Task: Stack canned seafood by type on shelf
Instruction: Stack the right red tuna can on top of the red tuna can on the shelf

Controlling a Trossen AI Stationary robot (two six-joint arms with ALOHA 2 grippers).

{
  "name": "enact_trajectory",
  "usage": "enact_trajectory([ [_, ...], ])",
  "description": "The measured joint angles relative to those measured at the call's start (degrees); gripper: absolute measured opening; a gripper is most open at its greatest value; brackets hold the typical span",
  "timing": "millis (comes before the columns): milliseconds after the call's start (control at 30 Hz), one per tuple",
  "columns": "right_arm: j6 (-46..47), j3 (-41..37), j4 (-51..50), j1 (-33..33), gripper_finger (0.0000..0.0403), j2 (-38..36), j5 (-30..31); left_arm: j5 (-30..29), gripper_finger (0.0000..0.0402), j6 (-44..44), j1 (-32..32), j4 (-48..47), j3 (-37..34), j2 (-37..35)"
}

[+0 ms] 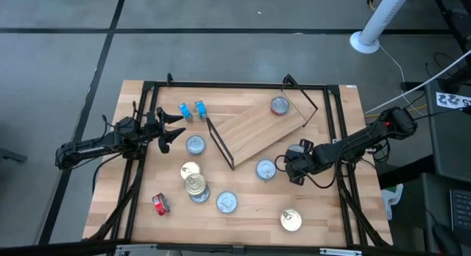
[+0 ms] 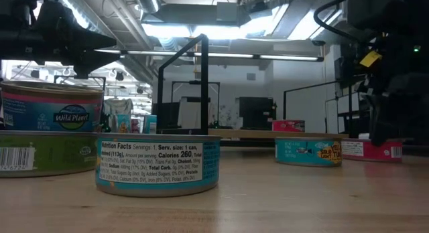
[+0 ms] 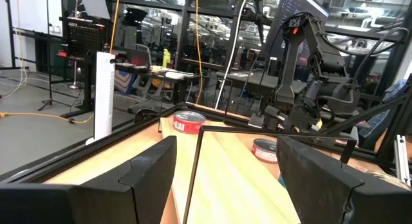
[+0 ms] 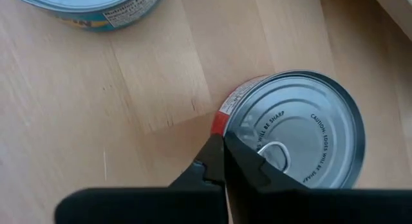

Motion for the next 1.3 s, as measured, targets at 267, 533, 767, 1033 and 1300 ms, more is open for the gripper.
enact_trajectory([
  [267,0.00,0.05,-0.08,0.00,0.0001,-0.02,-0.10,0.00,0.0263,0.00,0.01,0.00,-0.01,0.00],
  [533,-0.08,3.65,-6.45,-0.04,0.0000,0.35,-0.43,0.02,0.0263,0.00,0.00,0.00,-0.01,-0.01],
  [767,-0.81,4.38,-7.26,-0.04,0.0000,0.26,-0.48,0.00,0.0263,0.00,0.02,-0.02,0.00,-0.01],
  [1033,-1.11,4.50,-7.04,-0.02,0.0000,0.14,-0.35,0.00,0.0263,0.00,0.00,-0.02,-0.01,0.00],
  [1300,-1.51,4.57,-7.04,-0.02,0.0000,0.11,-0.55,0.00,0.0263,0.00,0.01,-0.02,0.00,-0.01],
])
